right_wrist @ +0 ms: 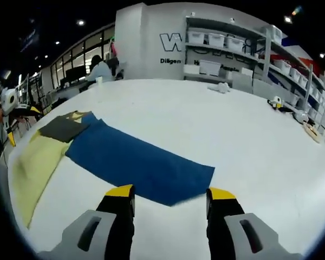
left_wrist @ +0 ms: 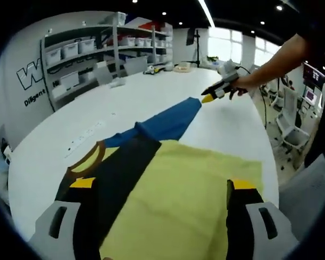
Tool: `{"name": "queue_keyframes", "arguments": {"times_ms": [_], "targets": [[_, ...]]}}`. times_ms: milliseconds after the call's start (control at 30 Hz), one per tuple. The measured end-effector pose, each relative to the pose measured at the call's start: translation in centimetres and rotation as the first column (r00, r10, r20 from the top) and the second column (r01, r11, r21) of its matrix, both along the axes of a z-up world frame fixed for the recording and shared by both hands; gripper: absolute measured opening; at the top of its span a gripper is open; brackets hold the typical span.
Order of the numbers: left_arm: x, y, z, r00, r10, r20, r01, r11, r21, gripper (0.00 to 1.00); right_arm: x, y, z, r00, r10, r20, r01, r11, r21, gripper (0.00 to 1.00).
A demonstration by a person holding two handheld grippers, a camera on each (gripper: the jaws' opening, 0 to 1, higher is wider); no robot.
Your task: Fold the garment on the visible template until the final outline fits inside the template.
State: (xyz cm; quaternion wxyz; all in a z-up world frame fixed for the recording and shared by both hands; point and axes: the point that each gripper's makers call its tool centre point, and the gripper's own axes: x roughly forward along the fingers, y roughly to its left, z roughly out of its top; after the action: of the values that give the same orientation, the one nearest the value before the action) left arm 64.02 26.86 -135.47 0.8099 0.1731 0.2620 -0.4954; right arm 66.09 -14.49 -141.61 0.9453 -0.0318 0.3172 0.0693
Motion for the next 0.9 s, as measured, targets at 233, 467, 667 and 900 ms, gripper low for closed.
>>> {"name": "queue_keyframes", "arguments": {"times_ms": [233, 467, 667, 900], "targets": [[-0.5, 1.5, 0.4, 0.999, 0.032, -0.003, -0.032, 0.999, 0.015, 0.94, 1.1, -0.7, -0.9, 0.998, -0.048, -0.043, 0.048, 0.999, -0.010, 0.46], [-1.1, 2.9, 0.7, 0.998, 0.062, -0.001, -0.062, 0.998, 0.029, 0.93, 1.8, -1.9, -2.3, 0.993, -0.101, -0.066, 0.102, 0.995, 0.010, 0.40], [-1.4, 3.6, 1.3, 0.997, 0.077, 0.006, -0.078, 0.997, 0.031, 0.93, 2.3, -2.4, -2.7, 0.987, -0.144, -0.068, 0.147, 0.988, 0.038, 0.33], [-1.7, 3.8, 0.9, 0.997, 0.082, 0.000, -0.082, 0.996, 0.034, 0.92, 2.2, -1.1, -3.1, 0.987, -0.110, -0.114, 0.117, 0.991, 0.057, 0.02]]}}
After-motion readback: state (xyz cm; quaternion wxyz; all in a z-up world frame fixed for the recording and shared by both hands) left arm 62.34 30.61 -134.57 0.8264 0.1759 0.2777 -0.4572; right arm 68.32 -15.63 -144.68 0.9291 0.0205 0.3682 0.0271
